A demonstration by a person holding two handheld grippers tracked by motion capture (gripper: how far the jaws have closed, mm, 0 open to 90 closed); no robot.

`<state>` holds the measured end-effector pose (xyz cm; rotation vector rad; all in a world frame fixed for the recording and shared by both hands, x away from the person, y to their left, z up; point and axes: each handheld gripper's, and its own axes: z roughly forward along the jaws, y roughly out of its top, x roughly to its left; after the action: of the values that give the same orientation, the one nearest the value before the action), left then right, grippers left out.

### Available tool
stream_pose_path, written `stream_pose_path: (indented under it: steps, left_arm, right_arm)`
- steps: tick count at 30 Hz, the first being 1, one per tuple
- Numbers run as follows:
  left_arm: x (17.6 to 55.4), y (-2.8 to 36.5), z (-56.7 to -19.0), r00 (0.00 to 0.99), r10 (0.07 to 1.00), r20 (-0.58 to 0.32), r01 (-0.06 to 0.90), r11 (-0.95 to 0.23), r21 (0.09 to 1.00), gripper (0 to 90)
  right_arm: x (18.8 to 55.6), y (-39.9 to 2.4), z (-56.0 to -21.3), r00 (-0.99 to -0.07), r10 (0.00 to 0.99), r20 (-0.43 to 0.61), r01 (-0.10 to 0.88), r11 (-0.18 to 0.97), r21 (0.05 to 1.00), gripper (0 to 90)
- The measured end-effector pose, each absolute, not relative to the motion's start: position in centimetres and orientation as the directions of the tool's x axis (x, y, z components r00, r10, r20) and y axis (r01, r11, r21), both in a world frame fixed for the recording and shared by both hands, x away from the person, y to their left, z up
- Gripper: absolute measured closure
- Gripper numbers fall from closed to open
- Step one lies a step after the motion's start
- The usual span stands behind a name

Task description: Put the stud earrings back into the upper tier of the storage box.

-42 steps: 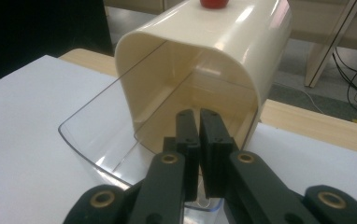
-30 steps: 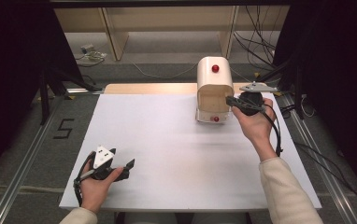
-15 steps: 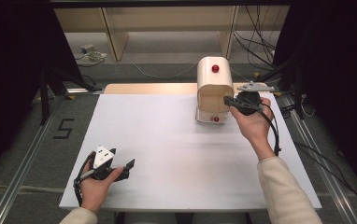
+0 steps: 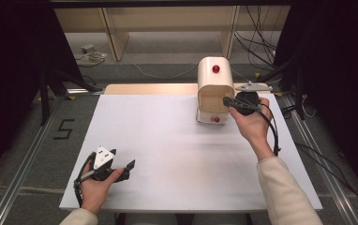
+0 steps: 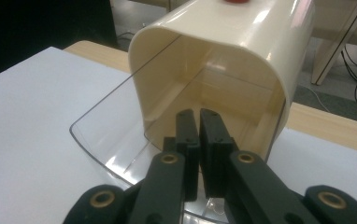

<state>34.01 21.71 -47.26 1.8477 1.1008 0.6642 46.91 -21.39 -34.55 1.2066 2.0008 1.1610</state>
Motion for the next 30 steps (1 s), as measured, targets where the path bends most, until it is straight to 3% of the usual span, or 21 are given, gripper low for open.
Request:
stream_pose_path:
  steps: [30]
  left_arm:
    - [34.01, 21.71, -47.26, 0.468, 0.884, 0.012, 0.424, -0.236, 0.874, 16.3]
  right_arm:
    - [47.42, -20.49, -34.90, -0.479, 0.878, -0.014, 0.456, 0.262, 0.850, 87.3]
